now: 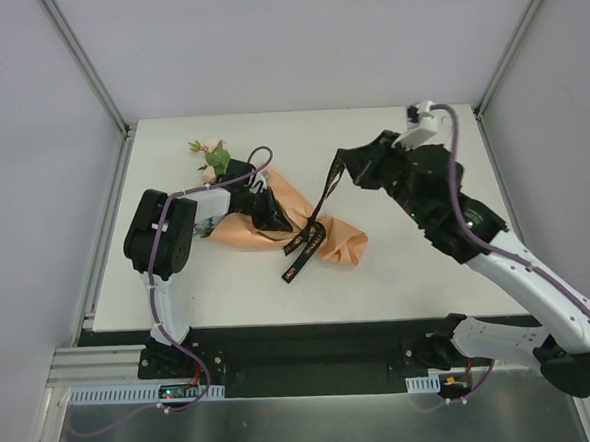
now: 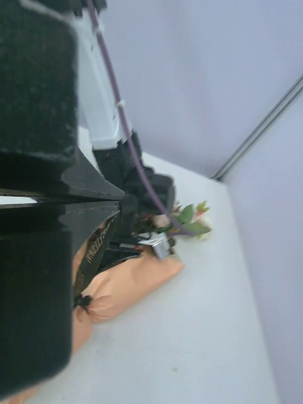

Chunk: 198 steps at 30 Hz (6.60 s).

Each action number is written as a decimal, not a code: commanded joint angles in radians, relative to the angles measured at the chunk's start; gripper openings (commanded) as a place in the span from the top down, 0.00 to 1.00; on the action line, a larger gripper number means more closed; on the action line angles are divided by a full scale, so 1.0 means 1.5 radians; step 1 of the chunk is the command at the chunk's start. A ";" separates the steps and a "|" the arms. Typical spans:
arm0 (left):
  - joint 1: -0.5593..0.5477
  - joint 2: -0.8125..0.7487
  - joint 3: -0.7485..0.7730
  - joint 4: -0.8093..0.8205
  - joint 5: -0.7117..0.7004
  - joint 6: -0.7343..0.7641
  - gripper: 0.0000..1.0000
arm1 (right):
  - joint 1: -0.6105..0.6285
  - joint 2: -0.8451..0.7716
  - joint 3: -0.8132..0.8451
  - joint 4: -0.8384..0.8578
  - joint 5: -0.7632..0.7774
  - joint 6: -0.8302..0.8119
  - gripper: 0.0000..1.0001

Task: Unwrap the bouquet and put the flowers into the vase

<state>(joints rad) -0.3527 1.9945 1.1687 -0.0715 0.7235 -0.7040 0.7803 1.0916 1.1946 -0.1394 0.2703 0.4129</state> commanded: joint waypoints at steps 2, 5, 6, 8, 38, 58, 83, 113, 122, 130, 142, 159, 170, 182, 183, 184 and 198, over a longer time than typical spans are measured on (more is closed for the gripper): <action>-0.003 0.004 -0.004 -0.023 -0.023 -0.009 1.00 | -0.003 -0.079 0.094 -0.081 0.055 -0.094 0.99; -0.003 0.001 -0.004 -0.022 -0.022 -0.009 1.00 | -0.004 -0.094 0.111 -0.102 0.062 -0.111 0.99; -0.003 0.000 -0.004 -0.022 -0.023 -0.009 1.00 | -0.004 -0.097 0.114 -0.104 0.068 -0.115 0.99; -0.004 -0.004 -0.004 -0.023 -0.023 -0.007 1.00 | -0.004 -0.105 0.119 -0.112 0.085 -0.135 0.99; -0.015 -0.180 0.015 -0.039 0.000 0.049 0.73 | 0.018 0.256 0.078 -0.309 0.072 -0.133 0.20; -0.015 -0.167 0.023 -0.039 0.015 0.049 0.72 | 0.049 0.396 0.028 -0.202 -0.097 -0.090 0.71; -0.005 -0.150 0.025 -0.039 0.017 0.040 0.71 | 0.141 0.353 -0.042 -0.090 -0.201 -0.071 0.99; -0.006 -0.072 0.039 -0.038 0.056 0.012 0.78 | 0.034 0.354 -0.104 0.064 0.020 0.139 0.74; -0.006 -0.062 0.038 -0.038 0.047 0.008 0.78 | 0.028 0.396 -0.086 0.031 0.015 0.150 0.71; -0.007 -0.065 0.034 -0.039 0.035 0.008 0.79 | 0.027 0.424 -0.061 0.005 0.000 0.136 0.71; -0.021 -0.029 0.014 -0.038 -0.004 -0.012 0.83 | 0.027 0.435 -0.061 0.031 -0.016 0.119 0.88; -0.039 -0.032 0.016 -0.038 -0.006 -0.014 0.85 | 0.016 0.456 -0.037 0.017 -0.042 0.112 0.95; -0.038 -0.015 0.013 -0.036 -0.009 -0.016 0.87 | 0.027 0.349 -0.111 0.142 -0.012 -0.006 0.99; -0.038 0.013 0.019 -0.036 -0.012 -0.019 0.88 | 0.050 0.233 -0.195 0.203 -0.048 -0.070 0.99; -0.038 0.012 0.019 -0.035 -0.013 -0.019 0.88 | 0.054 0.220 -0.201 0.213 -0.054 -0.082 0.99; -0.038 0.011 0.019 -0.036 -0.012 -0.019 0.88 | 0.060 0.205 -0.218 0.222 -0.055 -0.103 0.99; -0.037 0.021 0.021 -0.035 -0.020 -0.015 0.88 | 0.127 -0.139 0.027 -0.103 0.072 -0.237 0.99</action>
<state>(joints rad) -0.4004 2.0041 1.1923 -0.0933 0.7082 -0.7254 0.9668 1.0229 1.0626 -0.1555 0.2771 0.1440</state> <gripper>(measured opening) 0.118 0.008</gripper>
